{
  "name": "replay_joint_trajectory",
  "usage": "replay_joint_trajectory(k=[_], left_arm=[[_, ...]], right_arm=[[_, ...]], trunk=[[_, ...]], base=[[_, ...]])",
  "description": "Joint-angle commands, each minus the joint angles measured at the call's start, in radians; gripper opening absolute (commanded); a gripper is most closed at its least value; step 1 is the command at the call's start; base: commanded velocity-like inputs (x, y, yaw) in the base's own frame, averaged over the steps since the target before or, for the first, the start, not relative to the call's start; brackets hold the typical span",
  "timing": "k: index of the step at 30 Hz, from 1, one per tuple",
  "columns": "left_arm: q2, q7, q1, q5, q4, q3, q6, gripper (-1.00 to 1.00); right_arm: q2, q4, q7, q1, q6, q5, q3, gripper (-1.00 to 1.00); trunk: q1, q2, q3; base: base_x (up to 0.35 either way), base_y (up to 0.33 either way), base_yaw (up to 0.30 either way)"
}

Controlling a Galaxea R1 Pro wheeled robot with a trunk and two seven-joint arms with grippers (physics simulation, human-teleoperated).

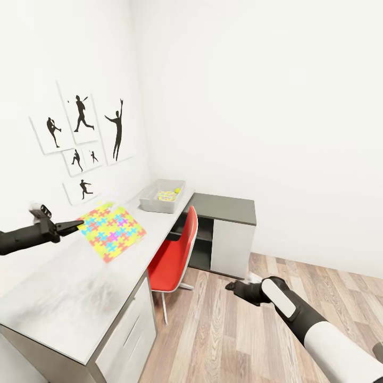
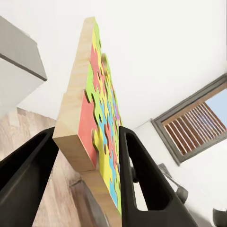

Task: Put all the toys in the child's room - the three board games (two on the bed and one on the table), the two jigsaw puzzles on the table, and the tennis ball on the table - inside the toy box on the table in the child's room.

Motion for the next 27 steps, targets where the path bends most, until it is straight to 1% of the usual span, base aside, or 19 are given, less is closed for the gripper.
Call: replay_joint_trajectory(k=[1, 3, 6, 16, 18, 23, 27], left_arm=[[-0.001, -0.003, -0.02, -0.004, 0.001, -0.001, 0.011, -1.0], [-0.005, -0.002, -0.049, -0.005, 0.001, -0.001, 0.011, -1.0], [-0.015, 0.001, -0.069, -0.005, 0.001, -0.001, 0.011, -1.0], [-0.025, 0.098, -0.079, -0.001, 0.017, 0.015, 0.011, -1.0], [-0.026, 0.106, -0.079, 0.0, 0.018, 0.021, 0.011, -1.0], [-0.033, 0.114, -0.079, 0.0, 0.018, 0.057, 0.01, -1.0], [-0.04, 0.115, -0.079, 0.001, 0.018, 0.064, 0.01, -1.0]], right_arm=[[-0.001, -0.002, -0.031, -0.001, 0.0, -0.011, 0.005, 1.0], [-0.001, -0.002, -0.062, -0.001, -0.001, -0.011, 0.004, 1.0], [-0.001, -0.002, -0.076, -0.001, -0.002, -0.013, 0.0, 1.0], [-0.003, -0.003, -0.079, -0.001, 0.0, -0.013, 0.005, 1.0], [-0.002, -0.003, -0.079, -0.001, -0.001, -0.013, 0.005, 1.0], [-0.002, -0.003, -0.079, -0.001, -0.001, -0.012, 0.005, 1.0], [-0.003, -0.003, -0.078, -0.001, -0.002, -0.012, 0.005, 1.0]], trunk=[[0.001, -0.002, -0.003], [0.001, -0.002, -0.003], [0.001, -0.002, -0.003], [0.001, -0.002, -0.003], [0.001, -0.002, -0.003], [0.001, -0.002, -0.003], [0.001, -0.002, -0.003]], base=[[0.0, 0.0, 0.0], [0.0, 0.0, 0.0], [0.0, 0.0, 0.0], [0.018, -0.002, 0.0], [0.202, -0.059, 0.0], [0.277, -0.094, 0.0], [0.31, -0.089, 0.0]])
